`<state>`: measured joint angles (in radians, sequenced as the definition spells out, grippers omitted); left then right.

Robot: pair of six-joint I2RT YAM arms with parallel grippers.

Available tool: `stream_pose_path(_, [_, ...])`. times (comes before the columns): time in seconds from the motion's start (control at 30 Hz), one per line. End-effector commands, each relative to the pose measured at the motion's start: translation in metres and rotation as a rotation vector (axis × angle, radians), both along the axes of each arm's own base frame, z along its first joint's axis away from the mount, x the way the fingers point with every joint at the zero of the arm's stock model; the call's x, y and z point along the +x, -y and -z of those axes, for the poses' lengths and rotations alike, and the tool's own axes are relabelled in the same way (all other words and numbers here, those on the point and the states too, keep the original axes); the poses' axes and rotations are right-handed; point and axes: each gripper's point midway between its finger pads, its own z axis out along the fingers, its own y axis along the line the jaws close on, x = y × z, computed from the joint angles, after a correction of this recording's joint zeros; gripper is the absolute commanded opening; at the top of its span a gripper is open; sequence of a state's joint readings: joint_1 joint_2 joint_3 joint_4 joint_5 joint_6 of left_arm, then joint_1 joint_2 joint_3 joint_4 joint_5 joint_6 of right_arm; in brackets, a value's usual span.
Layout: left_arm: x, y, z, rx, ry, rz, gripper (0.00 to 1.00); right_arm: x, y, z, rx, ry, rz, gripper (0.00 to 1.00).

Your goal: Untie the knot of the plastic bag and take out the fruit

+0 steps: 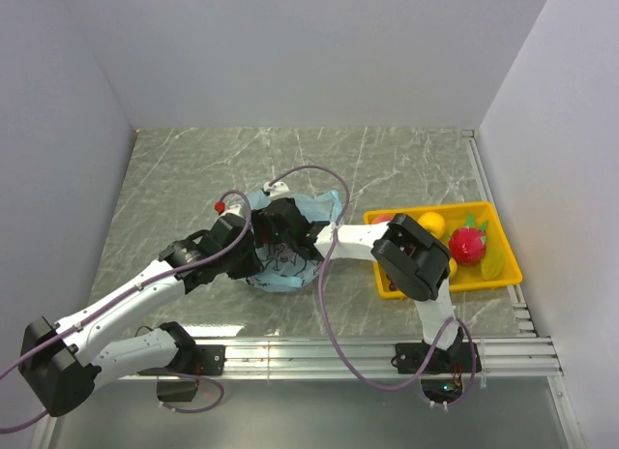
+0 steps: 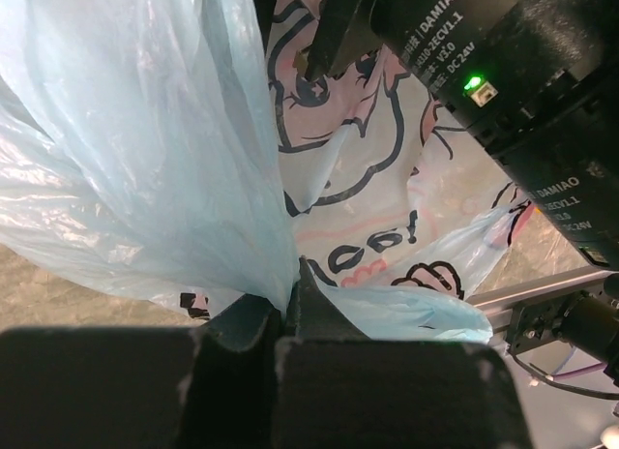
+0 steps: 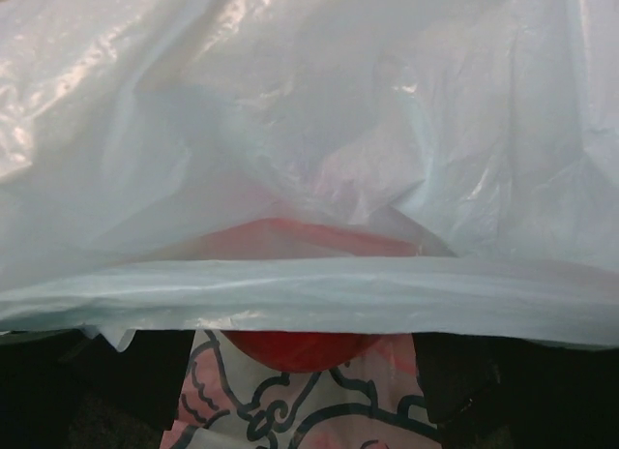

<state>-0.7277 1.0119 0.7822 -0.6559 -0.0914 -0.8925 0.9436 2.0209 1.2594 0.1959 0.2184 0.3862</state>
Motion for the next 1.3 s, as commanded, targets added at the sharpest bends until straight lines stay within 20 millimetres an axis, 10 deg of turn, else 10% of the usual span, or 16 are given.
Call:
stream_pose_path(0.0, [-0.001,-0.004,-0.001,0.002,0.017,-0.006,0.01,0.006,-0.006,-0.035,0.095,0.053,0.003,0.33])
stream_pose_path(0.23, [0.005,-0.008,0.001,0.015,0.039,-0.034,0.01,-0.045,0.02,-0.084,0.141,0.042,-0.14,0.12])
stream_pose_path(0.4, [0.01,-0.01,0.002,0.038,0.057,-0.039,0.0,-0.083,0.047,-0.157,0.239,0.092,-0.234,0.09])
stream_pose_path(0.67, [0.01,-0.014,0.005,0.042,0.085,-0.046,0.01,-0.105,0.135,-0.222,0.213,0.179,-0.13,0.09])
stream_pose_path(0.87, [0.007,-0.019,0.004,0.027,0.112,-0.05,0.0,-0.066,0.296,-0.186,0.079,0.172,0.486,0.09])
stream_pose_path(1.0, [0.003,-0.028,0.007,0.027,0.126,-0.069,0.01,-0.07,0.364,-0.144,0.028,0.1,0.735,0.11])
stream_pose_path(1.27, [-0.003,-0.033,0.006,0.0,0.139,-0.087,0.01,-0.078,0.404,-0.07,0.024,-0.112,0.976,0.13])
